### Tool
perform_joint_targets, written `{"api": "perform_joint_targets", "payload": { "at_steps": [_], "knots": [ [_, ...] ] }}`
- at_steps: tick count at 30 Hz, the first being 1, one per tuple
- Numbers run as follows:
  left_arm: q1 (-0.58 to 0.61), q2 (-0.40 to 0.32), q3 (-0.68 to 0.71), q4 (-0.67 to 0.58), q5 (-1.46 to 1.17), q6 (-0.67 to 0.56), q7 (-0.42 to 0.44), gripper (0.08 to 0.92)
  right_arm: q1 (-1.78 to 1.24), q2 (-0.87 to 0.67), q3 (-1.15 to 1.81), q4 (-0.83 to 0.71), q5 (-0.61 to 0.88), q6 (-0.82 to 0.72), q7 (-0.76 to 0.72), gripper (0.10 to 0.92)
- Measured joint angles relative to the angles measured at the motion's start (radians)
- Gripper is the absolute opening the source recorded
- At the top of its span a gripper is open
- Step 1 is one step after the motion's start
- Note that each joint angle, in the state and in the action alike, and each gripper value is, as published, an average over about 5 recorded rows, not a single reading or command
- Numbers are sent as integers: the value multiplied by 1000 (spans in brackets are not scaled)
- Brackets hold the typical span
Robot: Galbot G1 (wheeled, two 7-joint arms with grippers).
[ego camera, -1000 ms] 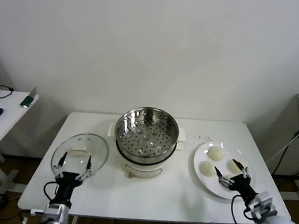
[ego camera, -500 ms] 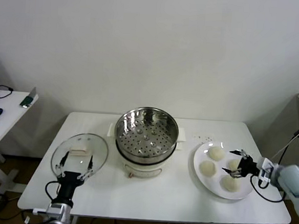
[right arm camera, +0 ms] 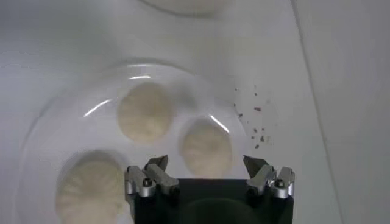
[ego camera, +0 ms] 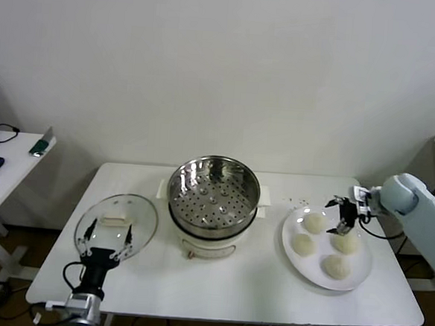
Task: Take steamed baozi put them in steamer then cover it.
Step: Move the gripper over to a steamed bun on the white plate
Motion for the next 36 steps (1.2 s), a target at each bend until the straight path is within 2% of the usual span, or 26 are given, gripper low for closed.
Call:
{"api": "perform_joint_targets", "payload": {
  "at_steps": [10,23,36],
  "knots": [
    [-8,2,-4,16,-2,3,-4,823,82,111,-135,-159,-40,18,-20,823],
    [-6,12,-17,32,-10,-3,-11,823,86,239,-143,-333,-102,59,-26,823],
    [11,26,-16,44,-10,-21,-17,823,84,324,-135,-431,-131,88,-41,816]
  ]
}}
